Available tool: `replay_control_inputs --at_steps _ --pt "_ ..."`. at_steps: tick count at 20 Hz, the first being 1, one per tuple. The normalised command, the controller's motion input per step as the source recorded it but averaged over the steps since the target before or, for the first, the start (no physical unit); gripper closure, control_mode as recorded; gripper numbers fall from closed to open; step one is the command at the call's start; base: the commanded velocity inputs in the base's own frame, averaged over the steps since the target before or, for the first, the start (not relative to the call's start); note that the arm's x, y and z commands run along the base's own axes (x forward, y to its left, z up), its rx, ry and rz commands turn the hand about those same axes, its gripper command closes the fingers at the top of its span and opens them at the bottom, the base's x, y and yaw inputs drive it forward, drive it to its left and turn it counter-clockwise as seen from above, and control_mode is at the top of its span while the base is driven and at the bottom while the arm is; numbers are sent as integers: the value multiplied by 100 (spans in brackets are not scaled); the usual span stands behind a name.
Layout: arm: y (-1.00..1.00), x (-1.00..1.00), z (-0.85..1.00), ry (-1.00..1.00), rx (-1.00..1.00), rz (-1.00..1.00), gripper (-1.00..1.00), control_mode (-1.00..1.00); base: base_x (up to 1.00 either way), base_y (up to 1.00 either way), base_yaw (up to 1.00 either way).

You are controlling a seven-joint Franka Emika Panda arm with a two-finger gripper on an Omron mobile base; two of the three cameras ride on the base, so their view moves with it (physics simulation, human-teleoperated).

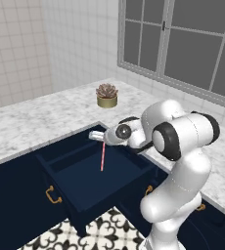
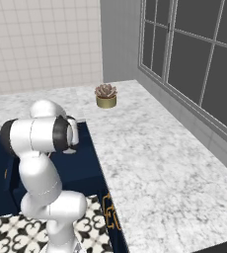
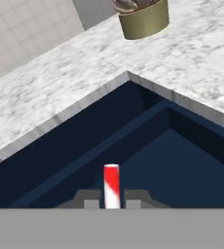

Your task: Take a straw from the drawer in front and place it inside the glass cup on the dining counter.

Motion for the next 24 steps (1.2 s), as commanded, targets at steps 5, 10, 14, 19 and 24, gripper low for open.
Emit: replay_control_inputs --at_steps 5,10,14,19,24 --pt "0 0 100 -27 13 0 100 -100 0 0 0" --pt "1 0 100 -34 0 -1 100 -100 0 0 0" --pt "10 0 100 -32 -10 -6 100 -100 0 0 0" --pt "3 2 100 -22 -26 -11 100 -100 0 0 0" --pt "-5 12 100 -2 -34 -12 100 -100 0 0 0"
